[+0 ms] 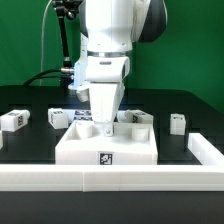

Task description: Assemble one leg

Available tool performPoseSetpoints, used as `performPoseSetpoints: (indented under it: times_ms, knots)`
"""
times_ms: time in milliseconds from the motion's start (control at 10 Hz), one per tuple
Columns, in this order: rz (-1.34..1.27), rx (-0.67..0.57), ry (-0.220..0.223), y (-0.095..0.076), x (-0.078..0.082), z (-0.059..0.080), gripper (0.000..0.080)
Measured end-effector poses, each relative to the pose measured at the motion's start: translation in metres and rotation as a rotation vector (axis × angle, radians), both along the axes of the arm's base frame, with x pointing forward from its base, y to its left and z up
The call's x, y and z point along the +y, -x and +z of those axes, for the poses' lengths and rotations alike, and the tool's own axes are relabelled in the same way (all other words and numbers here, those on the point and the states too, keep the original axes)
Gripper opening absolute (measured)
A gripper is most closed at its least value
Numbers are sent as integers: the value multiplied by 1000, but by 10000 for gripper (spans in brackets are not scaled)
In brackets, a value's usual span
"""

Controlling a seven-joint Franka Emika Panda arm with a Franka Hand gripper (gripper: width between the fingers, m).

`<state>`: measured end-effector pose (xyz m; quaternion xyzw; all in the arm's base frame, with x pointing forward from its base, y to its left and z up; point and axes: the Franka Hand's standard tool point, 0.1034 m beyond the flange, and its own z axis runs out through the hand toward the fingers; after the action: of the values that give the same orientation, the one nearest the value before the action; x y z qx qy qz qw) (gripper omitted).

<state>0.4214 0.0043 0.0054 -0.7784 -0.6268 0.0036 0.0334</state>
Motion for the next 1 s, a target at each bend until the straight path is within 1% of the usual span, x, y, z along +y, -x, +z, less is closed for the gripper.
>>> performPoseSetpoints:
  times_ms: [100,200,300,900,1000]
  knots:
    - [0,0,0,0,0,0,118]
    - [0,0,0,0,0,0,118]
    - [-1,-10,0,-2,0,1,58]
    - [-1,-16,1,-4,-1,2,58]
    - [98,-29,3,-11,-6,3,58]
